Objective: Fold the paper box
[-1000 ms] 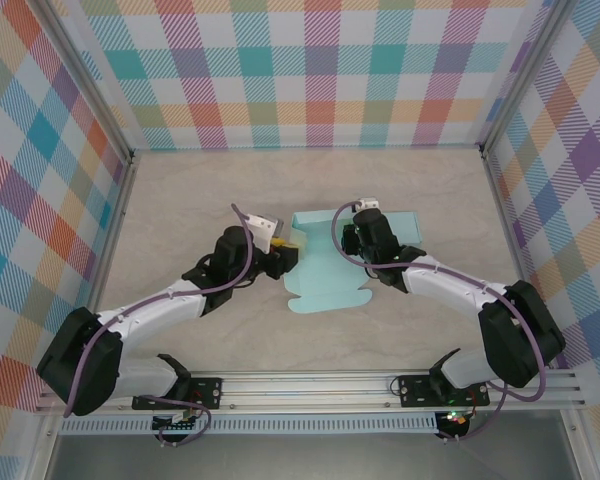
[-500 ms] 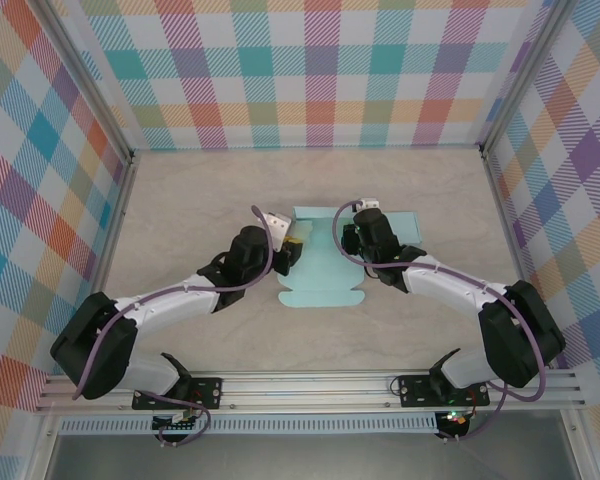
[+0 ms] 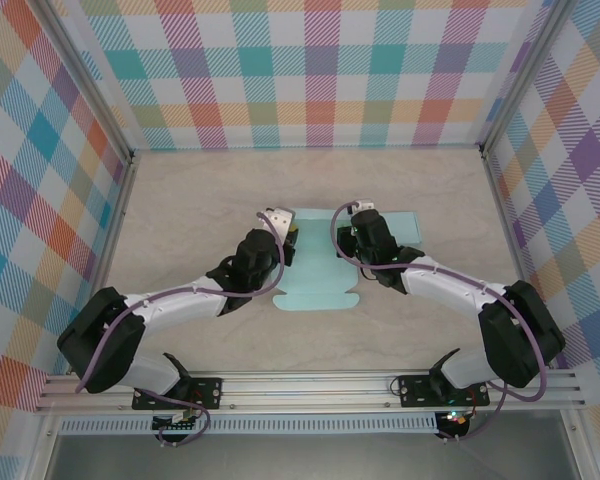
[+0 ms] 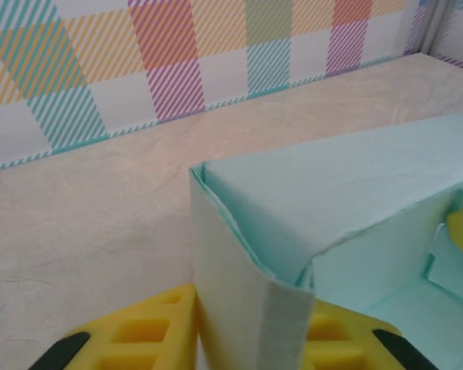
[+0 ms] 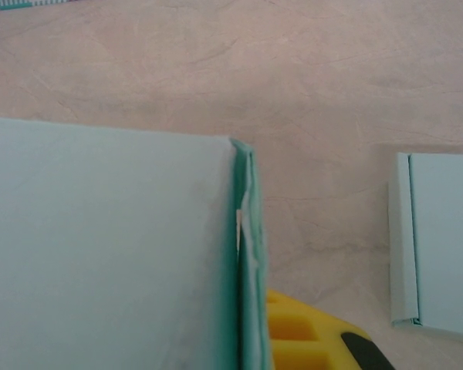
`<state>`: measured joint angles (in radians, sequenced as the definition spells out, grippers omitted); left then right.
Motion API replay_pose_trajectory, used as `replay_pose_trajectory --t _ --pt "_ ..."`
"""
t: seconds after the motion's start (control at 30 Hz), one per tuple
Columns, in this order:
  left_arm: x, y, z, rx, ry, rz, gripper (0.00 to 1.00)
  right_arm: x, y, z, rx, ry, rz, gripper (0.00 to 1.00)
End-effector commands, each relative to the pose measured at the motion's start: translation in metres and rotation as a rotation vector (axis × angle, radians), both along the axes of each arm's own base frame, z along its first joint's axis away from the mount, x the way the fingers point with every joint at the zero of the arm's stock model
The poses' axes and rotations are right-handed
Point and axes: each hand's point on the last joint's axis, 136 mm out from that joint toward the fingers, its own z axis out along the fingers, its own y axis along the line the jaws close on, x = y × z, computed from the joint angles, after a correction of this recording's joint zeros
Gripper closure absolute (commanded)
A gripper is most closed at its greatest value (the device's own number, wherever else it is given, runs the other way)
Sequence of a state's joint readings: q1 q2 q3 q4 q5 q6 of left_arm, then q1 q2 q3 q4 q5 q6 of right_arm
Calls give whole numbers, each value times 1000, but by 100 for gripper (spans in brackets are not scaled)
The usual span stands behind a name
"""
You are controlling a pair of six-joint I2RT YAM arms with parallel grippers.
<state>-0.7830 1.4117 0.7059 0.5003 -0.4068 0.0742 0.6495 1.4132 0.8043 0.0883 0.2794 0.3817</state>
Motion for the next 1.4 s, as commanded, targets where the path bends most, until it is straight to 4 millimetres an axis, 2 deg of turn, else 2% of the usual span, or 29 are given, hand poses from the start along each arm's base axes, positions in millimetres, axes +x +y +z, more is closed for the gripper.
replay_pose_trajectory --t 0.0,0.1,0.2,0.47,0.63,0.73,0.8,0.87,0.9,0.93,1.0,1.07,1.17,1.37 --pt "12 5 27 -44 -78 96 83 -1 9 12 33 -20 27 100" --pt "16 11 27 -34 -86 159 89 -3 11 12 40 -19 27 100" --pt "19 19 26 -38 -89 234 89 -5 14 13 45 -19 20 100" --pt "24 52 27 -107 -98 488 88 -15 27 15 44 -44 -35 100" --pt "28 74 25 -60 -109 668 86 -20 45 17 44 -57 -30 100" --pt "30 82 20 -70 -100 716 84 -19 50 13 59 -42 -49 100" --pt "33 83 16 -104 -76 689 80 -17 50 12 63 -32 -70 100" --pt "37 72 12 -141 -44 591 75 -15 48 9 42 -23 -89 100" --pt "37 60 10 -142 -30 507 66 -13 46 8 25 -17 -105 100" --pt "36 50 10 -144 -20 435 62 -11 44 7 6 -10 -121 100" --pt "31 34 9 -163 6 324 58 -7 40 5 -23 0 -157 100" --pt "23 28 9 -178 22 260 57 -4 38 3 -28 14 -173 100" --pt "12 31 9 -192 40 232 53 -2 36 1 -26 33 -193 100" --pt "-7 46 7 -195 58 230 52 -1 35 2 -30 44 -202 100"
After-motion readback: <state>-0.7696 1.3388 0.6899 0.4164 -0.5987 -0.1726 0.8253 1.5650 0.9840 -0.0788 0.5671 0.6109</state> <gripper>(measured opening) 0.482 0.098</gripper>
